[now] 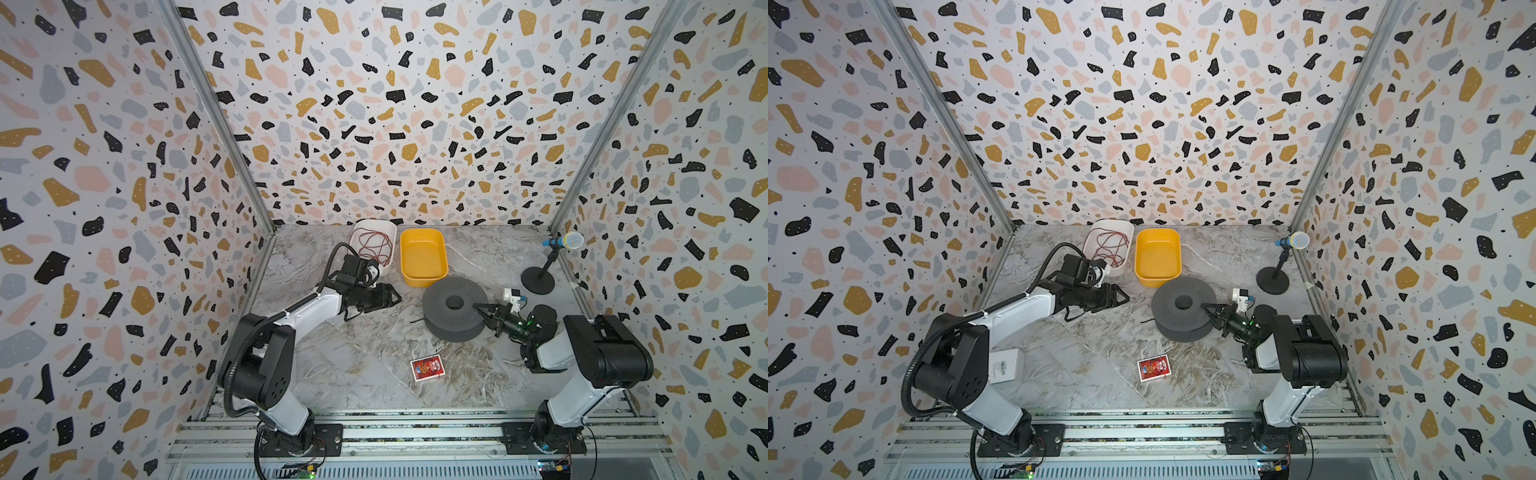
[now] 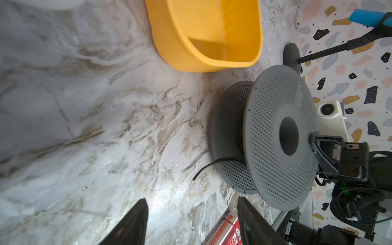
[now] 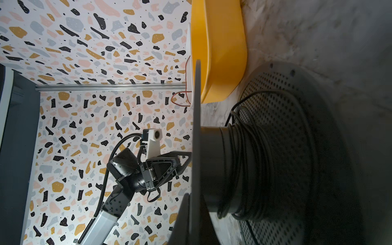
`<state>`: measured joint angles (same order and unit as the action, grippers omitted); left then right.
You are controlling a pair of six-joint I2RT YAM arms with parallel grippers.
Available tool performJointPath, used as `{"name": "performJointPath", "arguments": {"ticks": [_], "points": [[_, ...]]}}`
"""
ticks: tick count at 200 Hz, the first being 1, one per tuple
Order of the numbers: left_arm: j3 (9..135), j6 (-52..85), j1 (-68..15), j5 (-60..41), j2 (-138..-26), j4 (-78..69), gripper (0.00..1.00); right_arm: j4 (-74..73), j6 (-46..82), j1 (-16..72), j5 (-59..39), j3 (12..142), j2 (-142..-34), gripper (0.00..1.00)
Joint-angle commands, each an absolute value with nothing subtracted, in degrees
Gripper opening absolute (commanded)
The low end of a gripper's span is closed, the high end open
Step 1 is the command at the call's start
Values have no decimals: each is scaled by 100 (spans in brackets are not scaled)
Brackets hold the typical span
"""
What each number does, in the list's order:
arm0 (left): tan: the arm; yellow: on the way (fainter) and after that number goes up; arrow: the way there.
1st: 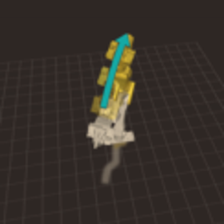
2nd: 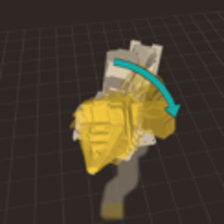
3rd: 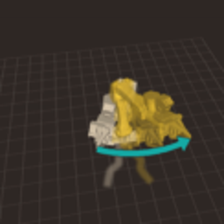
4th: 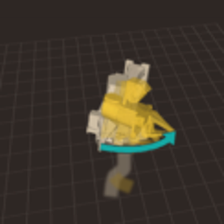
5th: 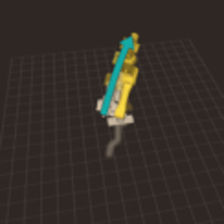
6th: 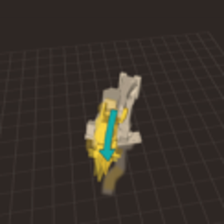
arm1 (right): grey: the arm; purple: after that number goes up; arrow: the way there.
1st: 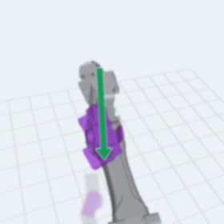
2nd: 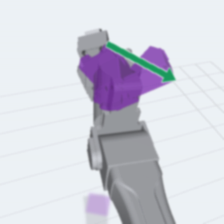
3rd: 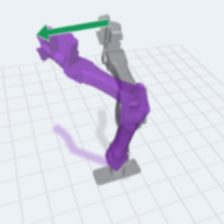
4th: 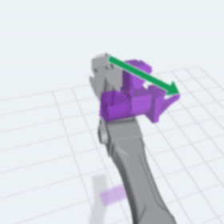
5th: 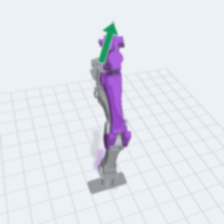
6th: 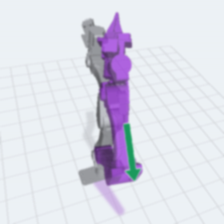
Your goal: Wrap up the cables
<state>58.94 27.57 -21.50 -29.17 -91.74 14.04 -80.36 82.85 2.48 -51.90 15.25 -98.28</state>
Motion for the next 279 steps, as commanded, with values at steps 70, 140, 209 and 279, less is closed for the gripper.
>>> {"name": "performJointPath", "arguments": {"ticks": [70,140,209,279], "points": [[6352,2251,-2118,-2418,-8698,2151,98,-9236,7977,144,-5381,1670,-10963,0],[6574,2235,-2022,-1754,-8575,2179,99,-8754,7515,-109,-5466,1491,-10865,59],[6431,1936,-1891,-382,-8135,1675,99,-5466,5682,-562,-5089,1337,-9048,77],[4877,1376,-1701,1119,-7095,-561,100,-1602,3594,-632,-2945,2071,-6893,99]]}}
